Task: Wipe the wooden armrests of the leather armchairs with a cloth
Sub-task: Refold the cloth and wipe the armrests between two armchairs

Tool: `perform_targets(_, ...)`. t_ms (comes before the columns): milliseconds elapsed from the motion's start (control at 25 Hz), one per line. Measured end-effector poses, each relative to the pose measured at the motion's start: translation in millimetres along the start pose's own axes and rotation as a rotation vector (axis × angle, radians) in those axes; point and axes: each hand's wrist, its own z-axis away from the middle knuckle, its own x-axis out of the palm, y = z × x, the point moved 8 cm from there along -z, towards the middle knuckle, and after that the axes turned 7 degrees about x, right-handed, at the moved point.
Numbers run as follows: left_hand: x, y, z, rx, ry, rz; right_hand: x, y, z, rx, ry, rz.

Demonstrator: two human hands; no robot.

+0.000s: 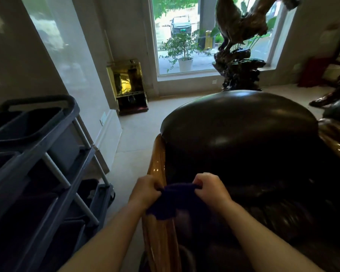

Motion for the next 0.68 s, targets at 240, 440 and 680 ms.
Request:
perform_targets(240,-67.1,115.6,-15.1,0.197,0.039,0.075,-144.0,-22.2,16.9,0.003,0.184,0.037)
perform_targets(440,-87.7,199.1,-7.6,0.331,-0.012,0.141,-239.1,-25.6,67.3,-0.009,0.350,0.063)
perform_targets(680,-59.3,310.6,15.6,0.476,-0.012,0.167,-331.6,27.7,145.1,0.042,0.458,0.086)
